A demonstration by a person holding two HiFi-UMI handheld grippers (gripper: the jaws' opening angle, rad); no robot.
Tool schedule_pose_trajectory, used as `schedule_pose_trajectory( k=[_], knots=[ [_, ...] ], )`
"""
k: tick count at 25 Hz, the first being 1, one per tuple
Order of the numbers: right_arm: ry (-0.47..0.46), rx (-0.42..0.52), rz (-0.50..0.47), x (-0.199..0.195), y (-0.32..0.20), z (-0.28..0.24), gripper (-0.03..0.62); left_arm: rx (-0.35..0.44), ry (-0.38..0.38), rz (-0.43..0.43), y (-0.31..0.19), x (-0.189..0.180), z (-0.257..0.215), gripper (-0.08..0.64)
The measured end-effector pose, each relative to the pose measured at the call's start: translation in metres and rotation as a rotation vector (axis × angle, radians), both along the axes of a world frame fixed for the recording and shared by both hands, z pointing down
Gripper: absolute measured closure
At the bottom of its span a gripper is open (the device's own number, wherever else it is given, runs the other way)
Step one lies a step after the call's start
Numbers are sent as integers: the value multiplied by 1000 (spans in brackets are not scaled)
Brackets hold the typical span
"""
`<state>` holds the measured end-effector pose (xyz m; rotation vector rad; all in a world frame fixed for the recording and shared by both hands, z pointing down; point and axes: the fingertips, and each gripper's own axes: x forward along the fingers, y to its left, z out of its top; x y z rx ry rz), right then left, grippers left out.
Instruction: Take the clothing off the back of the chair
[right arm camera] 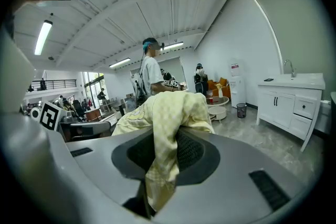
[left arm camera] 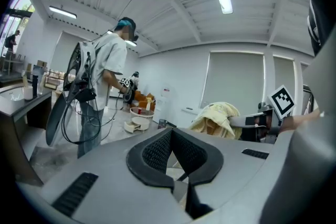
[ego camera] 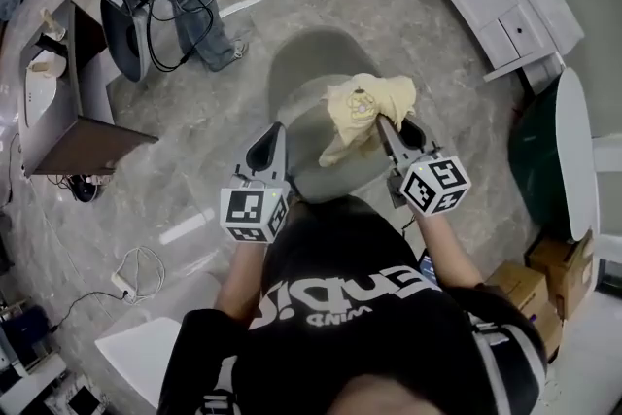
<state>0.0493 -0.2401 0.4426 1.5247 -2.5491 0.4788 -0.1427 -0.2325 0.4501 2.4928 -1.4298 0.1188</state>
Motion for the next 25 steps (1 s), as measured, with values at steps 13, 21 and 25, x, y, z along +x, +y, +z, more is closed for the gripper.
schedule_pose_trajectory(
  k=[13, 21, 25],
  knots=[
    [-36, 15, -60, 11, 26, 12, 512, -13, 18, -74, 23, 17, 10, 545],
    [-49, 1, -125, 57, 78, 23, 512, -11, 26, -166, 85, 62, 7, 545],
    [-40, -17, -168, 84, 110, 27, 512, -18, 19, -205, 127, 88, 8, 545]
  ],
)
